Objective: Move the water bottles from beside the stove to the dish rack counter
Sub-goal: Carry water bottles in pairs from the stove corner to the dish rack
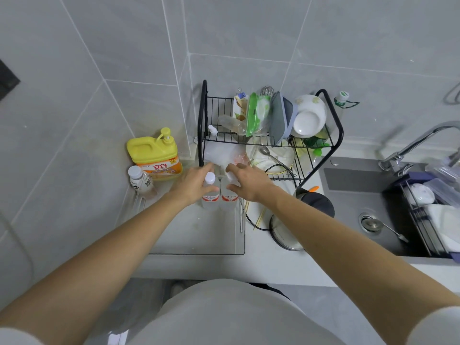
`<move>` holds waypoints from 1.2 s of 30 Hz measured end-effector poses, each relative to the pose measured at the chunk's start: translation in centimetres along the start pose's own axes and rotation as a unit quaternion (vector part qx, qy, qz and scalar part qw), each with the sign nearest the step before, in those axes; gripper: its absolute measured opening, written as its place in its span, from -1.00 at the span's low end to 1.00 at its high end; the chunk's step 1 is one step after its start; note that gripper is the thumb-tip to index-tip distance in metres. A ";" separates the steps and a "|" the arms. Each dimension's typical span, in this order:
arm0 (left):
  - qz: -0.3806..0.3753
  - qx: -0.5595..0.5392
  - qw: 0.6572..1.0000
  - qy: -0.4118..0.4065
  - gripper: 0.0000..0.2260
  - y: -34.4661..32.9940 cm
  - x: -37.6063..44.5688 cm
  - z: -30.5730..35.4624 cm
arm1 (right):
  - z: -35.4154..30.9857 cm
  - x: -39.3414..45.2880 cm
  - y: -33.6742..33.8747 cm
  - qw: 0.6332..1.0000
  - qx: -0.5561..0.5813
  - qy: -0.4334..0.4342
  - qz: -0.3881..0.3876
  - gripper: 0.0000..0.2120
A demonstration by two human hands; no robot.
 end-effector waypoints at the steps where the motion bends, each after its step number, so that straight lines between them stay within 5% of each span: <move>1: -0.010 -0.002 1.000 0.018 -0.58 0.2 -0.2 0.0 | 0.0 -0.2 0.1 1.000 0.006 -0.008 0.001 -0.52; 4: -0.015 0.054 0.996 0.076 -0.42 1.0 -1.2 0.0 | 0.1 -1.4 1.0 0.999 0.022 -0.027 0.036 -0.47; 7: 0.068 0.123 0.988 0.070 -0.39 3.0 -2.5 1.2 | 0.3 -3.1 2.3 0.994 0.051 -0.045 0.085 -0.48; 15: 0.174 0.159 0.962 -0.137 -0.38 6.6 -2.1 10.6 | 1.6 -10.9 7.2 0.960 0.070 -0.143 0.229 -0.48; 25: 0.104 0.156 0.889 -0.418 -0.38 0.4 -5.1 31.1 | 7.0 -33.0 7.4 0.851 0.040 -0.400 0.337 -0.34; 36: 0.019 0.147 0.766 -0.626 -0.37 -16.4 -21.7 60.3 | 13.4 -66.9 0.4 0.667 0.076 -0.613 0.416 -0.37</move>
Point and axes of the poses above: each hand's wrist, its own x-axis towards the middle knuckle, its own y-axis out of the back of the hand, z = x × y, the point moved 4 cm from there along x, towards the middle knuckle, and after that the axes turned 3 degrees about x, right-handed, at the moved point
